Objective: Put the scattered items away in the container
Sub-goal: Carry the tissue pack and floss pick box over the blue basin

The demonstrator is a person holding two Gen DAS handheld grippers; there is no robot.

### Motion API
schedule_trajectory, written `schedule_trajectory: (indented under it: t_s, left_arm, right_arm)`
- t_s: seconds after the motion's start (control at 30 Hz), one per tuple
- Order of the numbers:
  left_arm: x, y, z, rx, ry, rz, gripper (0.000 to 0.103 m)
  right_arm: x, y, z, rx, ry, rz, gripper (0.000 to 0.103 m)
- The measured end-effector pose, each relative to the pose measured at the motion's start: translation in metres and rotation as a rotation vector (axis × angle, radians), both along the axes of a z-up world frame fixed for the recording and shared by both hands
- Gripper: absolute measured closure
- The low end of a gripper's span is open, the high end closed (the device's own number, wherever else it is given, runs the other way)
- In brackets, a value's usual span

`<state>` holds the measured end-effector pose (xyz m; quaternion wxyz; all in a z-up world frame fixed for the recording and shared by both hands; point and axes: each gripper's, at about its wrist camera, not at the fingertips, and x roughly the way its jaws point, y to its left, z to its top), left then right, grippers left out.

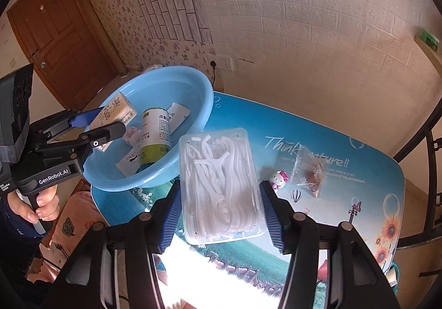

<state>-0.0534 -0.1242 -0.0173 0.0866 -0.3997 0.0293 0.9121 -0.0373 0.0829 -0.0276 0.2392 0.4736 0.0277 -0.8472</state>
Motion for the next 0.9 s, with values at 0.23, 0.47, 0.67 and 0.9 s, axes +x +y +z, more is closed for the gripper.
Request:
schedule_trajectory:
  t_s: [0.23,0.47,0.67,0.9]
  left_arm:
    - [-0.011,-0.011,0.003,-0.047,-0.032,0.031,0.057]
    - [-0.016,-0.023,0.012,-0.05,-0.033,0.057,0.057]
    - [-0.021,-0.035,0.01,-0.045,-0.05,0.084,0.057]
    - [-0.024,-0.048,0.003,-0.044,-0.062,0.113,0.057]
  right_arm:
    - [-0.007,-0.009,0.011,0.016,0.011,0.002,0.047]
    - [-0.016,-0.028,0.031,0.01,0.028,0.024,0.047]
    - [-0.019,-0.046,0.033,-0.007,0.031,0.058,0.047]
    - [-0.019,-0.058,0.022,-0.009,0.0,0.08,0.047]
